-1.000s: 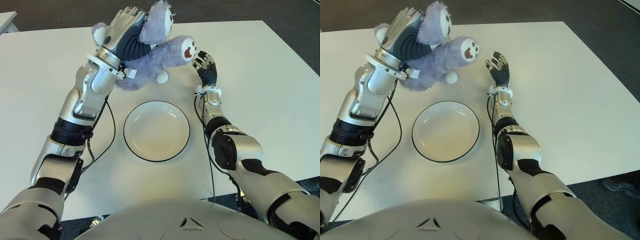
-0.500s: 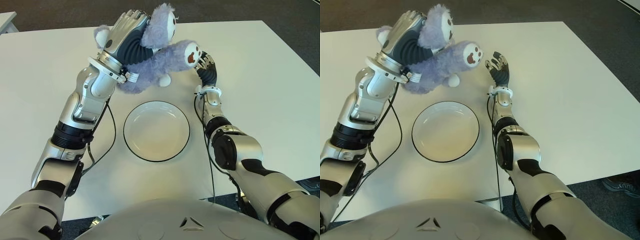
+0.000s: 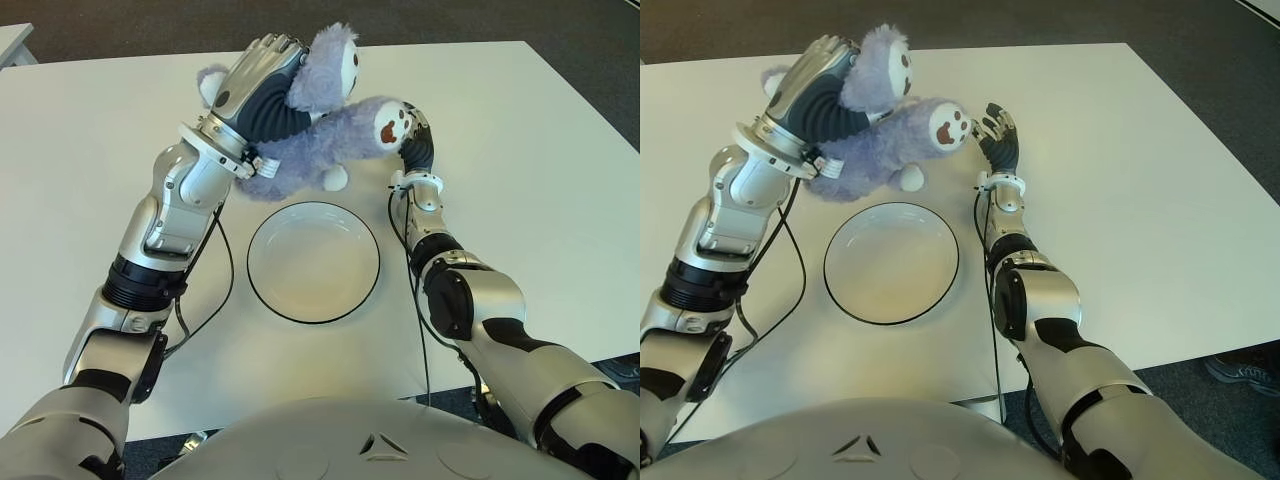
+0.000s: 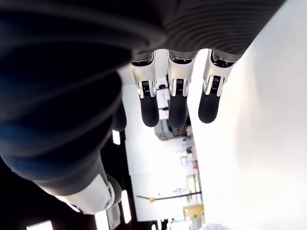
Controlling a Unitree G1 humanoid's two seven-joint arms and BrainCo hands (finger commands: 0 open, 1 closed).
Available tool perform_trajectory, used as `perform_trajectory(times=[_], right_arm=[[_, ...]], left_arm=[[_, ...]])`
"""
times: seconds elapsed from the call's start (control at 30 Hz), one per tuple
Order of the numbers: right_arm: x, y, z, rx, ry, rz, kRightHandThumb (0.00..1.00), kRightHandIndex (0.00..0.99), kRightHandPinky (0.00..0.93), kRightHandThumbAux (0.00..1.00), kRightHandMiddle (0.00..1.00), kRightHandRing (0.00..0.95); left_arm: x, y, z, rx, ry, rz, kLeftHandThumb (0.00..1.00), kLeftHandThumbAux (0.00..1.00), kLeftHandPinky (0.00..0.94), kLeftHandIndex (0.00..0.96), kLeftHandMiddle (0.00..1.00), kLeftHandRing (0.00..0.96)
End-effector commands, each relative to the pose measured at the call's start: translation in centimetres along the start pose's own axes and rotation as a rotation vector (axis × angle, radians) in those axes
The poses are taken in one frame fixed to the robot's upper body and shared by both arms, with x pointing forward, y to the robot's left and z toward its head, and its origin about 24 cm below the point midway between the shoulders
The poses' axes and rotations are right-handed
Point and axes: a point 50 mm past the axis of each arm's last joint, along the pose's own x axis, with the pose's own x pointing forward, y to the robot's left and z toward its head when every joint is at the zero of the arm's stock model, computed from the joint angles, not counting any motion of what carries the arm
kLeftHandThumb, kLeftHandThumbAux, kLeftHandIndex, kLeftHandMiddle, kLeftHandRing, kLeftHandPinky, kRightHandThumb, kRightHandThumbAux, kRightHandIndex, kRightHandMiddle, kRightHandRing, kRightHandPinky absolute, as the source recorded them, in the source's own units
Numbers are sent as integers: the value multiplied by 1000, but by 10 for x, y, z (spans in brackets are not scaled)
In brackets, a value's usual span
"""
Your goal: Put the doll into the plate.
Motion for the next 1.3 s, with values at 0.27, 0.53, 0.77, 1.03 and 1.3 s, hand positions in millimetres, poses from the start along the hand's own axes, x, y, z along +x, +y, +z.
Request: perform_trajectory(times=[0.27,0.53,0.77,1.03,1.3], right_arm=[[-6,-1,-12,2,53,-1,412,176,172,790,158,143],[-6,-1,-12,9,60,-5,477,184,166,789,163,145],[-6,-1,-13,7,62,-7,483,188,172,781,168,149],[-6,-2,-12,4,60,-8,458,187,173,770,164,147],[-6,-2,-12,3,59,-6,429,183,165,767,156,139]], left_arm=[[-7,-4,3,-24,15,-72,906,631,838,744,842,848],[-9,-6,6,-20,7,-97,908,633,867,744,842,853],[-11,-8,8,-7,-2,-121,907,638,867,747,843,853],[-13,-10,10,-29,-15,-127,901,639,845,737,836,844],[-16,-12,12,-62,-16,-137,900,636,836,736,833,840]])
